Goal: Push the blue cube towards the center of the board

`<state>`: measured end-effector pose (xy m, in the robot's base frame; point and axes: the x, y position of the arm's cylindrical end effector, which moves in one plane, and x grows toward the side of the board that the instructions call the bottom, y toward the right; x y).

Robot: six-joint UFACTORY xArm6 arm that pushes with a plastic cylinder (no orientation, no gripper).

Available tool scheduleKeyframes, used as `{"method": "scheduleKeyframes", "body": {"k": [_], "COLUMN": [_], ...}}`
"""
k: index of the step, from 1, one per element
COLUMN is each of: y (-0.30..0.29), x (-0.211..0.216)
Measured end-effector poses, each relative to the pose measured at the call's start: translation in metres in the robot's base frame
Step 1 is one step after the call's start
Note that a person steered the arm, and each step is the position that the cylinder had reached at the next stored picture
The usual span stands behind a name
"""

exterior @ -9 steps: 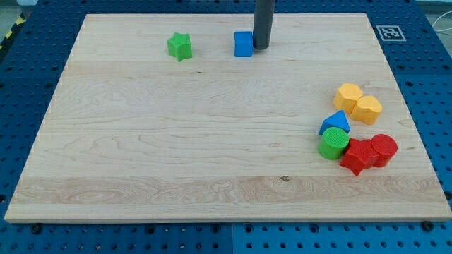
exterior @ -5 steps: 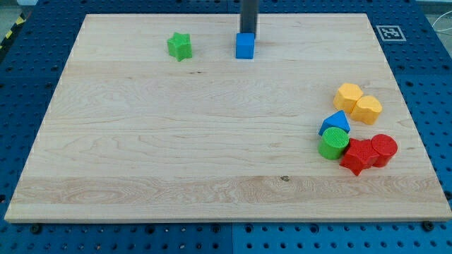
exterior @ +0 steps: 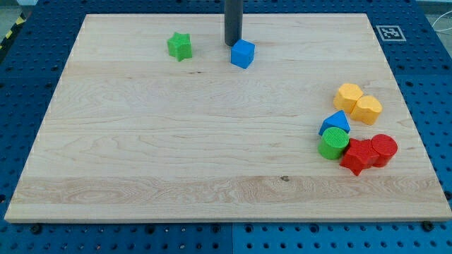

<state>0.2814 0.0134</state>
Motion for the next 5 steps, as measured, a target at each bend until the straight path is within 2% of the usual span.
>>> {"method": "scheduleKeyframes", "body": {"k": [2, 4, 5], "y": [0.042, 0.027, 0.040], "x": [0.009, 0.041, 0.041]}}
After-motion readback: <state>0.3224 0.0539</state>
